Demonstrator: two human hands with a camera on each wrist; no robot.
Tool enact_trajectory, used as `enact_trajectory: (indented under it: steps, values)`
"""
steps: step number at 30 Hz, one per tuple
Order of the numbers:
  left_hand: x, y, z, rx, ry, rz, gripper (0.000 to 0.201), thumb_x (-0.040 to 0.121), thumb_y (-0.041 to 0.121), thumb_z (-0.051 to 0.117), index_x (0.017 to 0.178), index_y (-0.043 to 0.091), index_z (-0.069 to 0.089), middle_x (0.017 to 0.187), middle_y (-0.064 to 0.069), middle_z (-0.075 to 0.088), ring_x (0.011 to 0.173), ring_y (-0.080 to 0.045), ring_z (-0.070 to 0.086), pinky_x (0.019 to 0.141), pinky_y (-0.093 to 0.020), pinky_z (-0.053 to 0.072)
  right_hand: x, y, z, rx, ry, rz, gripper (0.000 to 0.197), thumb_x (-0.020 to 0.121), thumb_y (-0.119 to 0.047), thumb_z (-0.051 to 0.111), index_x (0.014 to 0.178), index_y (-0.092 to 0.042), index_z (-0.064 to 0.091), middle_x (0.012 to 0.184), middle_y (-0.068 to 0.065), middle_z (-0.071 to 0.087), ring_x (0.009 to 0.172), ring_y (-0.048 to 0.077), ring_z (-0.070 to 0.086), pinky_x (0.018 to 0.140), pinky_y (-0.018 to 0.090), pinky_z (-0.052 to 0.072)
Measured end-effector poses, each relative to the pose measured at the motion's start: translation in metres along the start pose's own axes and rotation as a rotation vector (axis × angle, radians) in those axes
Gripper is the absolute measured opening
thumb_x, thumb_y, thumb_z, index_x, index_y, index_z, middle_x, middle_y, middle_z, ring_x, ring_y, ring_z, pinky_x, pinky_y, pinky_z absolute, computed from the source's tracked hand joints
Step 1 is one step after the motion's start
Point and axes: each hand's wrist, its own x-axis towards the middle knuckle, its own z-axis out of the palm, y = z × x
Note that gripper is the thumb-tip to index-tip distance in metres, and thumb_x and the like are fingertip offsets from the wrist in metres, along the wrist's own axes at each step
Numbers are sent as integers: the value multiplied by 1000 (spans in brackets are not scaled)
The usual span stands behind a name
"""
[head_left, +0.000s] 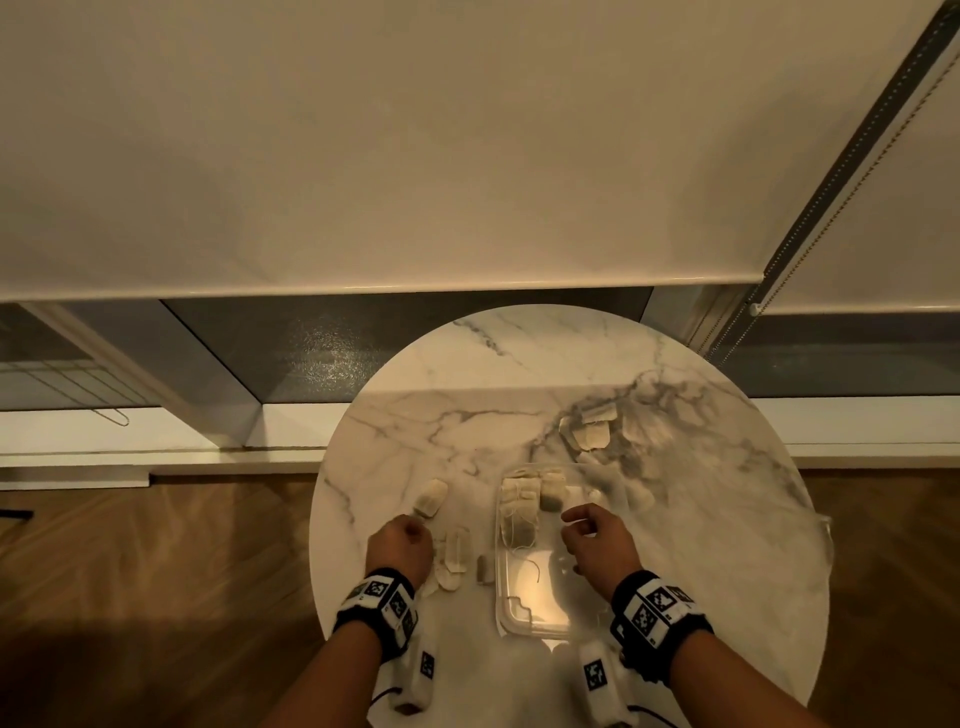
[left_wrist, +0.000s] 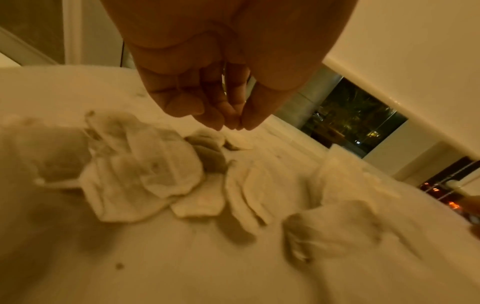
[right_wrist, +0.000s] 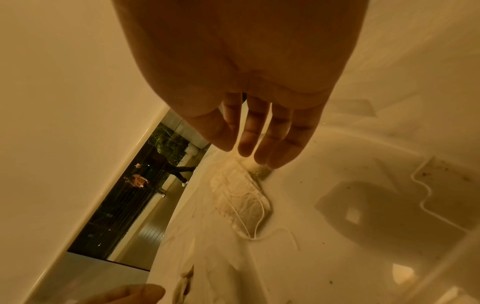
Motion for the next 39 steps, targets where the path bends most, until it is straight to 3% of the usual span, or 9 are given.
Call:
enact_trajectory:
  steps: [4, 8, 18, 23, 26, 29, 32, 36, 39]
  values:
    - [31, 0, -5, 99, -1, 29, 21, 90, 23, 58, 105, 13, 68, 108, -12, 68, 100, -28, 63, 82, -28, 51, -4, 2, 3, 8, -15, 6, 17, 84, -11, 63, 90, -27, 67, 82, 3, 68, 78, 23, 67, 80, 47, 59]
    - [52, 7, -1, 257, -62, 86, 41, 92, 38, 56, 125, 14, 56, 122, -14, 57, 110, -30, 58, 91, -35, 51, -8, 5, 2, 1, -4, 9, 18, 84, -10, 64, 88, -27, 68, 81, 3, 68, 78, 23, 67, 78, 45, 59]
    - [67, 18, 7, 438, -104, 111, 35, 92, 39, 57, 118, 16, 53, 122, -14, 52, 114, -34, 52, 95, -42, 48, -15, 10, -16, 25, -3, 57, 13, 86, -10, 62, 92, -21, 67, 76, 0, 66, 70, 15, 64, 60, 29, 53]
    - [57, 28, 0, 55, -38, 110, 7, 86, 26, 64, 86, 19, 62, 88, -6, 67, 82, -27, 62, 72, -31, 54, -18, 5, -18, 48, -1, 43, 13, 87, -8, 62, 92, -19, 67, 75, 1, 65, 66, 15, 63, 55, 26, 52]
    - [39, 37, -4, -189, -25, 153, 14, 82, 24, 74, 91, 19, 66, 83, 0, 67, 84, -22, 64, 74, -24, 48, -20, -3, -17, 101, -13, 16, 12, 88, -8, 63, 92, -18, 67, 78, 5, 65, 67, 17, 63, 55, 28, 54]
    - [13, 46, 1, -479, -91, 154, 21, 77, 23, 80, 93, 25, 66, 88, -1, 69, 84, -19, 67, 79, -31, 55, -24, -17, -15, 185, -52, -20, 5, 90, -13, 66, 93, -16, 68, 85, 9, 68, 74, 21, 66, 62, 31, 58]
    - [-21, 61, 14, -700, -196, 164, 19, 79, 15, 79, 95, 16, 68, 91, -8, 72, 85, -21, 70, 78, -33, 58, -31, -36, -7, 263, -158, -46, 10, 92, -22, 67, 99, -15, 70, 92, 8, 70, 82, 22, 68, 66, 30, 59]
    - [-57, 78, 30, -814, -275, 168, 15, 79, 7, 78, 89, 9, 67, 76, 0, 72, 71, -10, 69, 66, -22, 54, -33, -45, 3, 337, -226, -49, 12, 94, -19, 65, 102, -11, 69, 93, 13, 71, 80, 18, 70, 66, 30, 58]
    - [-67, 79, 39, -817, -309, 141, 16, 80, 9, 78, 91, 6, 66, 75, -3, 71, 71, -14, 69, 66, -23, 54, -30, -39, 3, 293, -168, -61, 6, 94, -15, 64, 95, -12, 69, 85, 9, 68, 75, 16, 68, 64, 32, 57]
